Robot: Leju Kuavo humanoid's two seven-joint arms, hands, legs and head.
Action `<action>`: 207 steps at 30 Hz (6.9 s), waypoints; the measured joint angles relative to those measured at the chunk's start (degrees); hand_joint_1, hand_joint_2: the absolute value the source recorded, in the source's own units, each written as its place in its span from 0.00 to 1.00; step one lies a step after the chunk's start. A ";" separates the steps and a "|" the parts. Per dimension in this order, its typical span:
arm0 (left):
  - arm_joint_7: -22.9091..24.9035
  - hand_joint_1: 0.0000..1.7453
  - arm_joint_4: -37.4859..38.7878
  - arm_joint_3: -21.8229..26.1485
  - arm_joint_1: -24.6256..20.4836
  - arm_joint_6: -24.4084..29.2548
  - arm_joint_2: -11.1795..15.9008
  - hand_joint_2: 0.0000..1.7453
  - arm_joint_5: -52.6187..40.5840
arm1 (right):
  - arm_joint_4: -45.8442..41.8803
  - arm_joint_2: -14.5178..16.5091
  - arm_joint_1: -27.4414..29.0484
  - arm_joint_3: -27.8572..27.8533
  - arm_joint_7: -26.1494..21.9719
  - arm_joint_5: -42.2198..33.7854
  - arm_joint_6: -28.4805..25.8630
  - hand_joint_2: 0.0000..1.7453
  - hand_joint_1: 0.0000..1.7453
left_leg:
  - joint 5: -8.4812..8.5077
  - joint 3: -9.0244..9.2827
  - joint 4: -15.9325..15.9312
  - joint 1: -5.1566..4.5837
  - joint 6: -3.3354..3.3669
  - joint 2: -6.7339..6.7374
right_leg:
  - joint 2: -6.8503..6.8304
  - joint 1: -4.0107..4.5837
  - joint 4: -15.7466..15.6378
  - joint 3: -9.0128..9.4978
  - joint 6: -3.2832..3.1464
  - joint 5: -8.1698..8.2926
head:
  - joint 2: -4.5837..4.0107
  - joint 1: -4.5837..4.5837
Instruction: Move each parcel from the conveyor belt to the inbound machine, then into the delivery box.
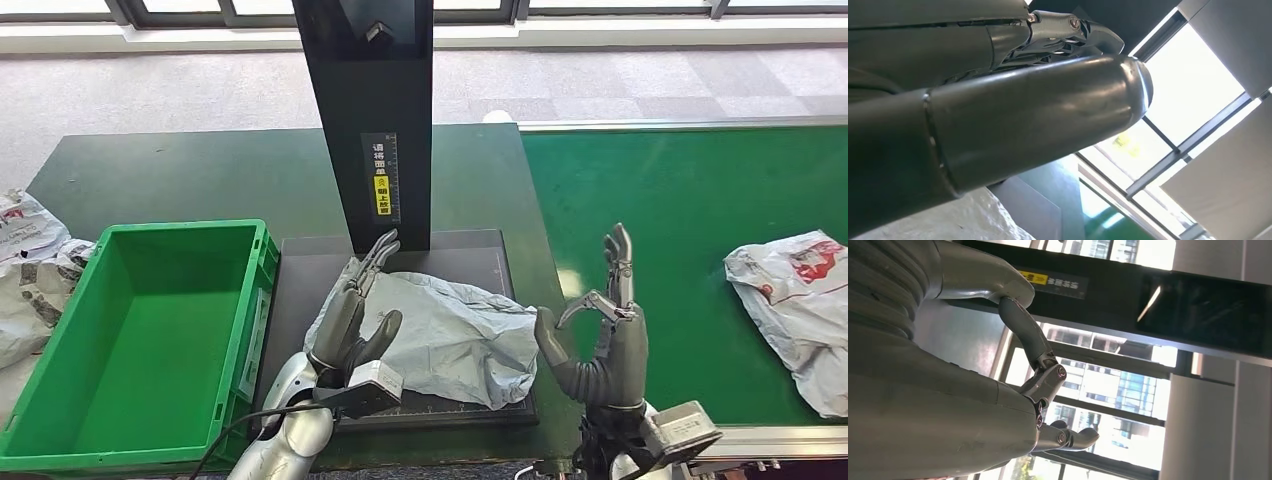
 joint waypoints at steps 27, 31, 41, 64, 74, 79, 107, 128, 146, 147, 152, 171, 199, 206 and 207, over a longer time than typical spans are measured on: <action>21.36 0.00 17.47 -1.05 -2.78 1.95 0.67 1.00 -40.18 | -5.72 -4.37 -2.21 2.89 0.01 -3.23 -6.05 0.00 0.00 | 0.01 0.03 0.00 0.00 0.00 0.00 | 0.00 0.01 0.01 0.03 0.00 0.01 | 0.00 0.00; 22.03 0.00 20.85 -1.05 -3.79 0.50 0.48 1.00 -41.89 | -5.69 -4.37 -3.44 3.16 0.01 -2.99 -5.54 0.00 0.00 | 0.01 0.02 0.00 0.01 0.00 -0.03 | -0.01 0.01 0.01 0.05 0.00 0.00 | 0.00 0.00; 22.05 0.00 24.68 -1.05 -6.23 -0.80 -0.50 1.00 -42.30 | -5.64 -4.37 -4.04 3.83 0.01 -2.57 -5.48 0.00 0.00 | 0.00 0.18 0.00 0.00 0.01 -0.05 | -0.06 0.00 0.00 0.26 0.01 0.00 | 0.00 0.00; 17.53 1.00 28.72 -1.19 -9.04 -2.09 -1.04 1.00 -41.73 | -5.63 -4.34 -3.18 3.83 0.03 -5.67 -3.76 1.00 0.00 | 0.02 0.43 0.00 0.00 0.02 -0.09 | -0.12 0.00 0.00 0.51 0.01 0.00 | 0.00 0.00; 17.29 1.00 28.35 -1.51 -8.73 -2.91 -0.90 1.00 -41.56 | -5.64 -4.25 -2.74 3.76 0.01 -6.22 -3.16 1.00 0.00 | 0.00 0.43 -0.01 0.01 0.01 -0.08 | -0.10 0.01 0.00 0.50 0.01 -0.03 | 0.00 0.00; 17.18 1.00 29.23 -1.51 -8.85 -2.45 -0.68 1.00 -40.94 | -5.67 -4.24 -2.74 3.46 0.01 -6.57 -3.09 1.00 0.00 | 0.00 0.46 -0.01 0.01 0.01 -0.08 | -0.11 0.01 0.00 0.53 0.01 -0.03 | 0.00 0.00; 7.31 1.00 -29.47 19.38 8.76 24.82 2.50 1.00 -46.27 | -7.02 -3.41 -1.73 3.45 0.03 -7.05 -2.43 1.00 0.00 | -0.03 0.11 -0.05 0.06 -0.05 0.01 | 0.01 0.04 0.03 0.13 -0.05 -0.08 | 0.00 -0.02; 12.54 1.00 -29.41 44.53 5.86 22.37 5.49 1.00 -46.27 | -6.53 -3.10 -2.49 3.44 0.03 -7.10 -0.24 1.00 0.00 | -0.02 0.16 -0.07 0.11 -0.13 0.05 | 0.07 0.09 0.05 0.06 -0.11 -0.11 | 0.00 -0.02; 38.92 0.49 0.38 26.86 -5.12 16.78 23.72 1.00 -46.32 | -4.89 -2.80 -3.48 3.39 0.03 -7.11 0.86 1.00 0.00 | 0.02 0.14 -0.06 0.17 -0.28 0.24 | 0.39 0.15 0.05 -0.07 -0.25 0.04 | 0.00 0.02; 37.74 0.61 0.67 26.87 -5.35 16.99 23.46 1.00 -46.32 | -4.86 -2.80 -3.48 3.39 0.03 -7.10 0.71 1.00 0.00 | 0.02 0.13 -0.06 0.17 -0.29 0.24 | 0.38 0.15 0.05 -0.07 -0.25 0.04 | 0.00 0.02; 33.14 1.00 1.17 27.10 -6.36 17.17 21.91 1.00 -46.32 | -4.79 -2.78 -3.46 3.39 0.03 -7.08 0.12 1.00 0.00 | 0.02 0.12 -0.06 0.17 -0.29 0.25 | 0.39 0.16 0.05 -0.09 -0.25 0.04 | 0.00 0.02; 32.86 0.00 -5.66 28.78 -1.87 17.46 17.45 0.00 -46.25 | -3.10 -2.78 -3.82 3.39 0.03 -5.94 -0.42 1.00 0.00 | 0.01 0.10 -0.06 0.17 -0.28 0.25 | 0.39 0.15 0.05 -0.07 -0.26 0.02 | 0.00 0.02; -5.40 0.00 -27.53 26.11 15.57 11.09 6.20 0.00 23.78 | 5.31 0.24 -5.60 -1.93 11.20 25.05 -14.85 1.00 0.00 | -0.13 0.09 -0.06 0.17 -0.26 0.23 | 0.32 0.16 0.01 -0.04 -0.23 -0.07 | 0.00 0.02; -7.67 0.00 -29.12 23.21 17.51 -2.76 1.21 0.00 42.07 | 15.50 0.46 -8.66 -7.99 22.44 37.57 -20.77 1.00 0.00 | -0.08 0.14 -0.05 0.17 -0.26 0.19 | 0.21 0.16 0.01 0.03 -0.22 -0.04 | 0.00 0.02; -7.05 0.00 -29.09 22.77 17.53 -2.99 0.61 0.00 43.02 | 16.85 0.46 -8.91 -9.12 23.61 38.76 -21.43 1.00 0.00 | -0.07 0.14 -0.05 0.17 -0.27 0.18 | 0.20 0.16 0.01 0.03 -0.21 -0.04 | 0.00 0.02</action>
